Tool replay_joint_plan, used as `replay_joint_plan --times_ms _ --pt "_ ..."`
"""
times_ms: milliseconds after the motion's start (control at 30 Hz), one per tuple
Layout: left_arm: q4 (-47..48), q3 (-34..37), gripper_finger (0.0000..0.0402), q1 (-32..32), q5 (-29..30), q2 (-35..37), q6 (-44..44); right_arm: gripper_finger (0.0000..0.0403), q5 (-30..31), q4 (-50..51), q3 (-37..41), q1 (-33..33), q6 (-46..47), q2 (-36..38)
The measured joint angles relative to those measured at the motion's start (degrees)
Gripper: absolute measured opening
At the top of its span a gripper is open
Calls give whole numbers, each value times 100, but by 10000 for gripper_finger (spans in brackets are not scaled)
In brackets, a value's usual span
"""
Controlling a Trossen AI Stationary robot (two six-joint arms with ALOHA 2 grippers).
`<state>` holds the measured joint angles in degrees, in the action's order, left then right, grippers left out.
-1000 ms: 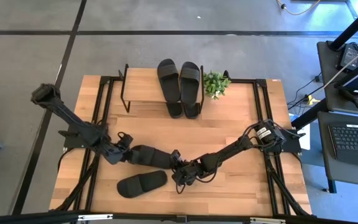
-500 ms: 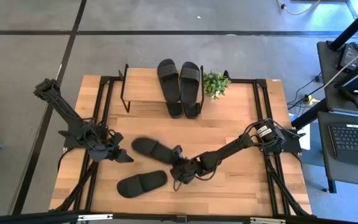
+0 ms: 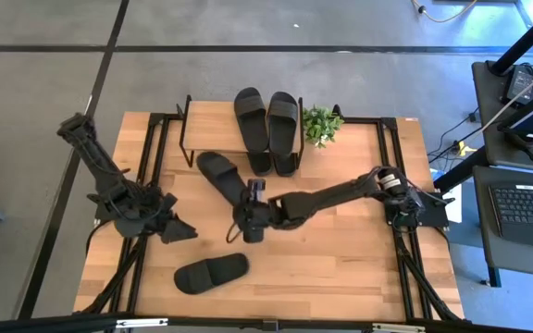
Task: Pick and place slides into the shelf
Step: Put the black slide under the shelf
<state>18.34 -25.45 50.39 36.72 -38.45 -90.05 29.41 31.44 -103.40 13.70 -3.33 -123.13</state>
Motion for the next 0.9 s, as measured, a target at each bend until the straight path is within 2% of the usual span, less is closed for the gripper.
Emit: replay_joint_plan --times_ms 200,467,700,900 --pt "-646 -3 263 283 350 77 741 32 -261 389 -135 -221 213 -9" --pt "-847 -4 263 470 623 71 970 32 -449 354 -44 -460 1090 -9" --pt "-847 -4 263 483 674 69 988 32 -271 -266 -32 -606 1353 -466" --pt "-860 -4 263 483 671 69 1097 31 547 -438 -19 -628 1455 -805"
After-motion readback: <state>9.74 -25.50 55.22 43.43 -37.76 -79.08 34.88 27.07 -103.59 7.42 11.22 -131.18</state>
